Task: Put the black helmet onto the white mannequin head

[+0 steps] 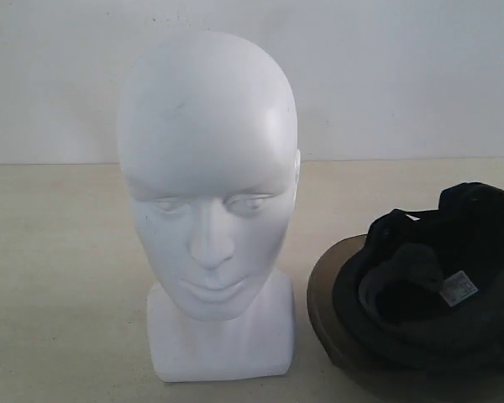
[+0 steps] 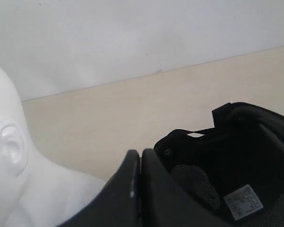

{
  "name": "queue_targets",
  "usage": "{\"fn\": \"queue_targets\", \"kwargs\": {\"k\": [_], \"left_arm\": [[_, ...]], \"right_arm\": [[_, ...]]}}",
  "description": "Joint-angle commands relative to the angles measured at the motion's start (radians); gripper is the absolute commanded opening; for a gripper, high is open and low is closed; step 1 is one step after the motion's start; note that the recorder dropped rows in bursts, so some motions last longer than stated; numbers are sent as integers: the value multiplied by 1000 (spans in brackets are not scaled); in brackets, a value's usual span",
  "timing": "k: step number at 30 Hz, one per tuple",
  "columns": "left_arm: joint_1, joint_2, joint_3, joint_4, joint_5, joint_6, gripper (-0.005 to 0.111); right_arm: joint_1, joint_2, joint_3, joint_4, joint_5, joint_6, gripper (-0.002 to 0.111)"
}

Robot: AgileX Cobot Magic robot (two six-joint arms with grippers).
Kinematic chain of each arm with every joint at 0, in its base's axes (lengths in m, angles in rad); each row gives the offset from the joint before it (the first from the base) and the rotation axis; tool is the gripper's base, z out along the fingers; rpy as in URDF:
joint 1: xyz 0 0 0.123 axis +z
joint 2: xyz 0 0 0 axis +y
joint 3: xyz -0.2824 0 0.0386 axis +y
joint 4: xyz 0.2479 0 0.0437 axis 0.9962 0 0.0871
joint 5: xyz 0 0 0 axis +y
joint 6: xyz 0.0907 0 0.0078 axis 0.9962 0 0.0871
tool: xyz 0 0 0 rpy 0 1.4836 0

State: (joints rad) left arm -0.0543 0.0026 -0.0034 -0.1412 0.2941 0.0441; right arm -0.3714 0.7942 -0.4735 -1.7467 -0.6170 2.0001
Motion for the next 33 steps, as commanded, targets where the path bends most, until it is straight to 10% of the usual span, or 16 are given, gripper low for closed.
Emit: {"fn": "queue_targets", "kwargs": {"k": [1, 20, 33], "left_arm": [[3, -3, 3, -7, -3, 0, 4], [3, -3, 3, -7, -3, 0, 4], [3, -3, 3, -7, -3, 0, 4]], "right_arm": [[-6, 19, -6, 2, 44, -20, 0], [-6, 55, -3, 2, -74, -45, 0], [-6, 55, -112, 17, 262, -360, 0]]}}
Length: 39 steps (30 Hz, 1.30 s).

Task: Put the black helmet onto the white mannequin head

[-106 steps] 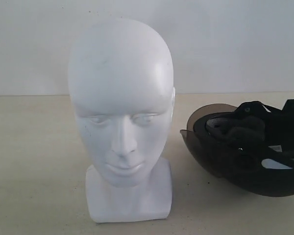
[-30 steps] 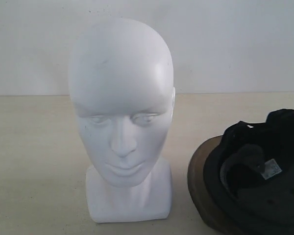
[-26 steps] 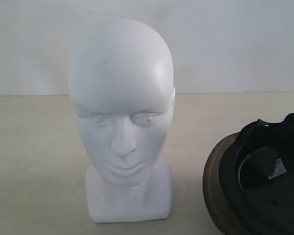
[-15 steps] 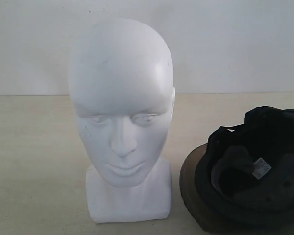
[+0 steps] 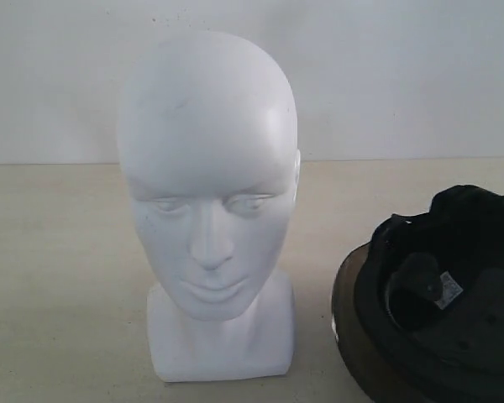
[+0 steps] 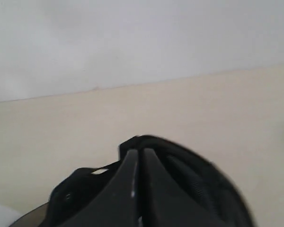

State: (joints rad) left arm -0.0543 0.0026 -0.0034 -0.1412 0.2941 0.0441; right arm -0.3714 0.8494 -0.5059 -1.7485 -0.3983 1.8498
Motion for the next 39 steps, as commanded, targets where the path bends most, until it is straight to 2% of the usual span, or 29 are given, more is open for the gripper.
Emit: {"fn": "queue_targets", "kwargs": {"k": [1, 4, 9, 12, 14, 15, 17, 18, 19, 20, 21, 22, 23, 24, 26, 28, 33, 36, 39], "left_arm": [[3, -3, 3, -7, -3, 0, 4], [3, -3, 3, -7, -3, 0, 4], [3, -3, 3, -7, -3, 0, 4], [3, -3, 3, -7, -3, 0, 4], [3, -3, 3, -7, -3, 0, 4], [3, -3, 3, -7, -3, 0, 4], [3, -3, 3, -7, -3, 0, 4], [3, -3, 3, -7, -3, 0, 4], [3, -3, 3, -7, -3, 0, 4], [3, -3, 3, -7, -3, 0, 4], [3, -3, 3, -7, -3, 0, 4], [3, -3, 3, -7, -3, 0, 4], [3, -3, 3, -7, -3, 0, 4], [3, -3, 3, -7, -3, 0, 4], [3, -3, 3, -7, -3, 0, 4], [3, -3, 3, -7, -3, 0, 4], [3, -3, 3, -7, -3, 0, 4], [3, -3, 3, -7, -3, 0, 4], [3, -3, 3, -7, -3, 0, 4]], "right_arm": [[-6, 0, -108, 43, 43, -278, 0], [-6, 0, -201, 96, 39, -458, 0], [-4, 0, -403, 92, -70, -1014, 0], [26, 0, -455, 87, 8, -1356, 0], [64, 0, -468, 94, 205, -1502, 0], [99, 7, -482, 179, 491, -1486, 0], [125, 61, -543, 392, 999, -1262, 0], [125, 86, -556, 445, 1127, -1206, 0], [125, 108, -569, 597, 1164, -1173, 0], [125, 124, -577, 789, 1157, -1218, 0], [125, 157, -582, 1166, 1136, -1426, 0], [125, 182, -582, 1364, 1145, -1574, 0], [125, 236, -582, 1709, 1213, -1865, 0], [125, 265, -582, 1990, 1279, -2041, 0], [136, 288, -582, 2292, 1382, -2287, 0], [200, 284, -582, 2297, 1388, -2327, 0], [408, 252, -488, 2127, 1337, -2170, 0], [509, 237, -426, 1937, 1316, -1966, 0], [585, 214, -366, 1681, 1390, -1700, 0]]}}
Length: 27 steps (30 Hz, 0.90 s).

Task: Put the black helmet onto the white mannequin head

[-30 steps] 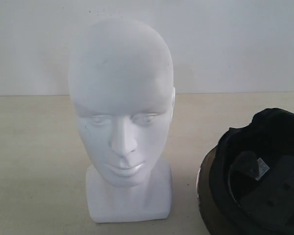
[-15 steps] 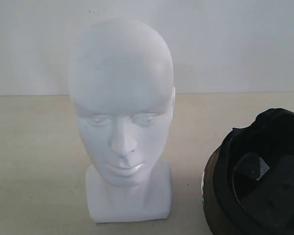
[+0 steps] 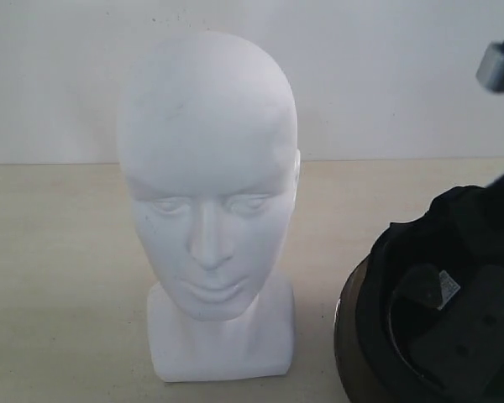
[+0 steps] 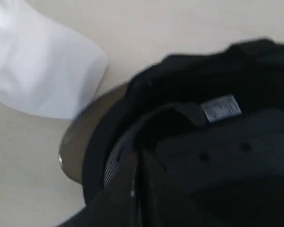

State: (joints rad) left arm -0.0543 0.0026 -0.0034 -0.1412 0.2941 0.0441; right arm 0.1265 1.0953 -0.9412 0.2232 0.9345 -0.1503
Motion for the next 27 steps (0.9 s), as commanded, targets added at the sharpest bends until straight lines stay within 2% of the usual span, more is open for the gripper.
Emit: {"fn": "queue_targets", "kwargs": {"k": [1, 3, 6, 16, 27], "left_arm": [[3, -3, 3, -7, -3, 0, 4], [3, -3, 3, -7, -3, 0, 4], [3, -3, 3, -7, -3, 0, 4], [3, -3, 3, -7, -3, 0, 4], [3, -3, 3, -7, -3, 0, 4]], "right_arm": [[100, -41, 83, -362, 81, 358, 0], [114, -65, 112, -466, 127, 449, 0], [114, -75, 146, -536, 110, 487, 0], [111, -33, 184, -666, 125, 565, 0], [111, 56, 185, -729, 107, 575, 0]]}}
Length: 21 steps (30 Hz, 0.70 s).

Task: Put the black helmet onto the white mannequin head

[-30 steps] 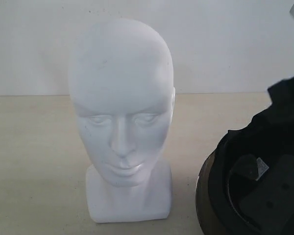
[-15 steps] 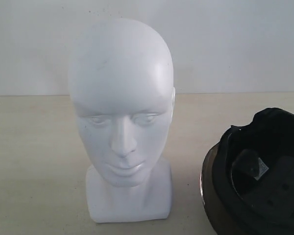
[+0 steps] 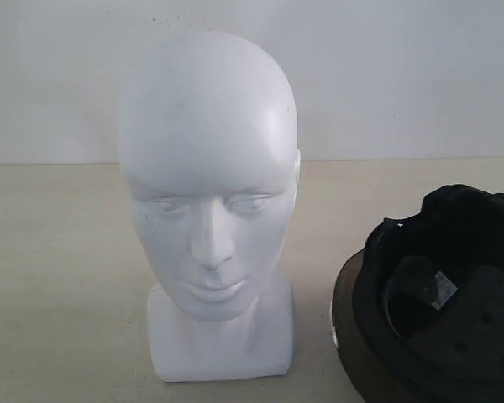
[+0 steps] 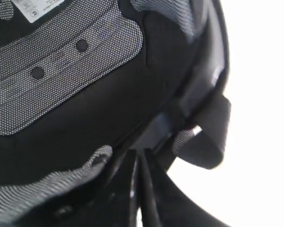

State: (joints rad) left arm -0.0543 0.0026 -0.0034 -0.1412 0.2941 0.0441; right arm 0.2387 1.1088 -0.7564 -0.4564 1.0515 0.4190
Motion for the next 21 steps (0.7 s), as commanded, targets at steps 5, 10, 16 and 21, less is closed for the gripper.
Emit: {"fn": "queue_targets", "kwargs": {"k": [5, 10, 16, 21], "left_arm": [[3, -3, 3, -7, -3, 0, 4], [3, -3, 3, -7, -3, 0, 4], [3, -3, 3, -7, -3, 0, 4], [3, -3, 3, -7, -3, 0, 4]], "right_arm": [[-1, 84, 1, -72, -6, 26, 0], [-1, 90, 1, -121, 34, 52, 0], [-1, 90, 1, -140, 9, 58, 0], [-93, 90, 1, -153, -47, 59, 0]]}}
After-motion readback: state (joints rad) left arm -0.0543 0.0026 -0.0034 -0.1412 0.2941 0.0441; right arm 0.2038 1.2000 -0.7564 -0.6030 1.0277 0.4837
